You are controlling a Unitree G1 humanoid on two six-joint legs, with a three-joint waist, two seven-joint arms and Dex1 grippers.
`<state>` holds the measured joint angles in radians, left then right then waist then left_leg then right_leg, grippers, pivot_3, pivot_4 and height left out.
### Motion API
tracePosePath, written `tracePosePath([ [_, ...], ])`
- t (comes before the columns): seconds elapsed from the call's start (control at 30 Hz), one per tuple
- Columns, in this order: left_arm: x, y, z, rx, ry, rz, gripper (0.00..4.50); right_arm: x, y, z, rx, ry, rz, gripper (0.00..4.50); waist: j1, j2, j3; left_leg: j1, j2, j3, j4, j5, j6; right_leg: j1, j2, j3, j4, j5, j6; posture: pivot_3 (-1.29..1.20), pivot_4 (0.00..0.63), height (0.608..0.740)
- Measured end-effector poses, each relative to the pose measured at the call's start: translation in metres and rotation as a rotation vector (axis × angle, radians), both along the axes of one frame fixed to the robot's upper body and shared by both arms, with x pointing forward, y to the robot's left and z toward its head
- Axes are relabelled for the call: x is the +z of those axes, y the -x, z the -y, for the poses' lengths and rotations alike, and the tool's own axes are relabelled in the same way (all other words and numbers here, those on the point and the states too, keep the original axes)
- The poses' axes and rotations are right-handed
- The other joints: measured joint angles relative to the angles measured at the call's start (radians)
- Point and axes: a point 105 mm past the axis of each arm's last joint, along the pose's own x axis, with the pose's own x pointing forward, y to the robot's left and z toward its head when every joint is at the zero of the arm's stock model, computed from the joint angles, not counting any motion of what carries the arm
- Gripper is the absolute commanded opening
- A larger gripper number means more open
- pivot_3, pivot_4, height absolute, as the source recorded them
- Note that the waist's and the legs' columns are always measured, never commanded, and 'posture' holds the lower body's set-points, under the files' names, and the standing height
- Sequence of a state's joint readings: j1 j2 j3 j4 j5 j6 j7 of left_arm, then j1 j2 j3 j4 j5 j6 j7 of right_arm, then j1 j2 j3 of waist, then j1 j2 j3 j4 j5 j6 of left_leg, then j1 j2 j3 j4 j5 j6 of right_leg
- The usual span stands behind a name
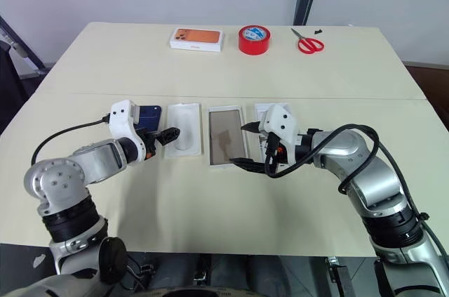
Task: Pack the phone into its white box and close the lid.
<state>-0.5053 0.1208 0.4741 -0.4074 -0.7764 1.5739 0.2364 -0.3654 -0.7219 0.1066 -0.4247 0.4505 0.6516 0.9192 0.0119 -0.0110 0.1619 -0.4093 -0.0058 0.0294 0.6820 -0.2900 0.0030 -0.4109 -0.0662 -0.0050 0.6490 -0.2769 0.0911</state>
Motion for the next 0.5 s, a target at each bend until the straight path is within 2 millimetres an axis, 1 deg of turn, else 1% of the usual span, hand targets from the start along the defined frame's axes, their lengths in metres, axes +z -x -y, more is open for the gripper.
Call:
tracePosePath([
  [0.1, -0.008, -0.003, 0.006, 0.001, 0.032, -0.05, 4.47, -0.002, 0.002, -0.001, -0.005, 0.0, -0.001, 4.5, 0.0, 0.0, 0.0, 0.0, 0.0, 0.0, 0.0, 0.0, -0.001, 0.0, 0.0, 0.0, 0.0, 0.0, 0.0, 0.0, 0.15, 0.725],
  [0.2, -0.007, -0.007, 0.011, 0.011, 0.09, -0.063, 4.47, -0.005, 0.003, -0.001, -0.014, 0.002, -0.002, 4.5, 0.001, 0.0, 0.0, 0.0, 0.0, 0.0, 0.0, 0.0, -0.001, 0.0, 0.0, 0.0, 0.0, 0.0, 0.0, 0.0, 0.15, 0.725],
  [0.23, -0.007, -0.009, 0.013, 0.012, 0.111, -0.065, 4.23, -0.005, 0.003, -0.001, -0.018, 0.002, -0.002, 4.5, 0.0, 0.0, 0.0, 0.0, 0.0, 0.0, 0.0, 0.0, -0.001, 0.0, 0.0, 0.0, 0.0, 0.0, 0.0, 0.0, 0.15, 0.725],
  [0.3, -0.006, -0.012, 0.018, 0.011, 0.159, -0.076, 3.62, -0.006, 0.002, 0.0, -0.027, 0.003, 0.002, 4.5, 0.001, 0.0, 0.0, 0.0, 0.0, 0.0, 0.0, 0.0, -0.001, 0.0, 0.0, 0.0, 0.0, 0.0, 0.0, 0.0, 0.15, 0.725],
  [0.33, -0.008, -0.013, 0.02, 0.013, 0.172, -0.087, 3.23, -0.006, 0.002, 0.0, -0.031, 0.004, 0.005, 4.5, 0.0, 0.0, 0.0, 0.0, 0.0, 0.0, 0.0, 0.0, -0.001, 0.0, 0.0, 0.0, 0.0, 0.0, 0.0, 0.0, 0.15, 0.725],
  [0.5, -0.014, -0.014, 0.01, 0.068, 0.195, -0.111, 0.66, -0.006, 0.002, 0.0, -0.042, 0.005, 0.009, 4.5, -0.001, 0.0, 0.0, 0.0, 0.0, 0.0, 0.0, 0.0, -0.001, 0.0, 0.0, 0.0, 0.0, 0.0, 0.0, 0.0, 0.15, 0.725],
])
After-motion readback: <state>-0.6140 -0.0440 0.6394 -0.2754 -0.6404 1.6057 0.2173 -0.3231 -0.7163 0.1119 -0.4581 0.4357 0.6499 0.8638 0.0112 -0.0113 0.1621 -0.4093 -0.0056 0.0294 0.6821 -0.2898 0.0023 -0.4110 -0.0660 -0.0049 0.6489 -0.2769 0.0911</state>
